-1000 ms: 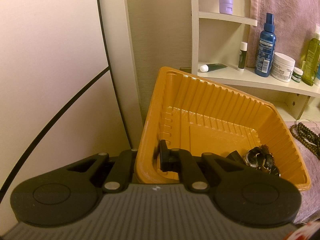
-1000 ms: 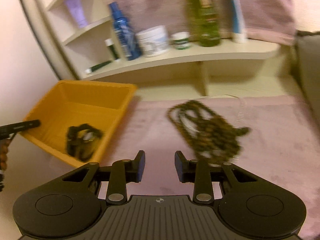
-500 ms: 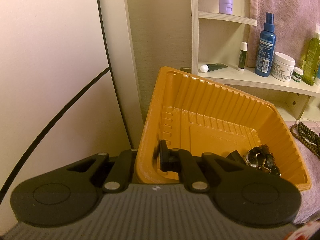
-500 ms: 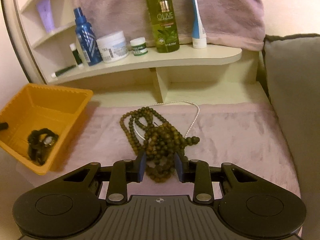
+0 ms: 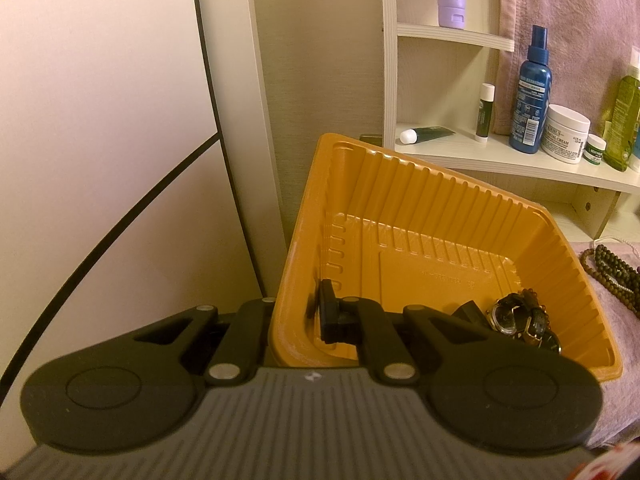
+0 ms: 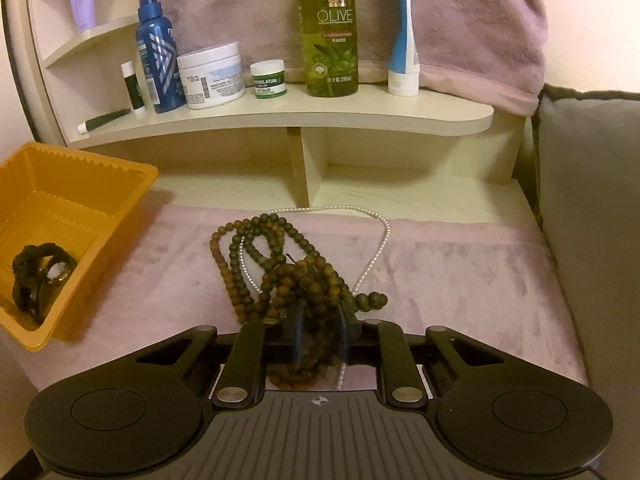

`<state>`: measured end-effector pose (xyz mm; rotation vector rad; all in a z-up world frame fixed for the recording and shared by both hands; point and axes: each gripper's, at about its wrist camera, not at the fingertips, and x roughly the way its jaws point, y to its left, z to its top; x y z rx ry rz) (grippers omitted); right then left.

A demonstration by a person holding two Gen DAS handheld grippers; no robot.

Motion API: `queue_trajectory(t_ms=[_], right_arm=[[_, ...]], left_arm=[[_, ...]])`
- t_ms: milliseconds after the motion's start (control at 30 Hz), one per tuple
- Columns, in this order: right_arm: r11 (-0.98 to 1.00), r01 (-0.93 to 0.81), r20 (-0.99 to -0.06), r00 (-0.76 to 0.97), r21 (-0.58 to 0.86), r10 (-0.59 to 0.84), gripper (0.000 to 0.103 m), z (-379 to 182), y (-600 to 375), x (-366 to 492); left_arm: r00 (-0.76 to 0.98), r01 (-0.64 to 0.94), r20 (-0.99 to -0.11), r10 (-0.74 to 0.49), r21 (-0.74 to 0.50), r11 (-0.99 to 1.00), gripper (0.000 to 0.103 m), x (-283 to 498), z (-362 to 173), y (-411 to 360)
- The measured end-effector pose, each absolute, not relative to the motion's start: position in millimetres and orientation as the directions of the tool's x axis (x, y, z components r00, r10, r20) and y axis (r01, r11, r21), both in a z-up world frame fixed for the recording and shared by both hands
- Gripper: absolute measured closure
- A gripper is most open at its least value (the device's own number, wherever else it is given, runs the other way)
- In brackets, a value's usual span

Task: Organize jewelry
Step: 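Grasp a brown bead strand from the pile with the right tool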

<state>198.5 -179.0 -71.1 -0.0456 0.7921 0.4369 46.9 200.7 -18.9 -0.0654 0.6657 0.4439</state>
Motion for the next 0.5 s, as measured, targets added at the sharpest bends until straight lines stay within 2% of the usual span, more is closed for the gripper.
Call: queue_trajectory(t_ms=[167, 300, 500], right_arm=[[0.909, -0.403, -0.699, 0.618, 0.111, 0.359, 0.087, -70.9, -176.9, 200.6], [0.907, -0.407, -0.699, 0.617, 0.111, 0.362, 0.095, -70.1, -174.6, 201.0], [0.907, -0.404, -0.697, 0.617, 0.119, 0.366, 0.096, -69.4, -174.7, 202.3]], left_arm=[[0.697, -0.418, -0.61, 0.377, 0.082, 0.905, 0.096, 47.2, -18.9, 201.1], [0.697, -0.418, -0.609, 0.377, 0.082, 0.905, 0.096, 46.8, -19.0, 200.8], [0.697, -0.418, -0.61, 0.378, 0.082, 0.905, 0.096, 46.6, -19.1, 200.7]])
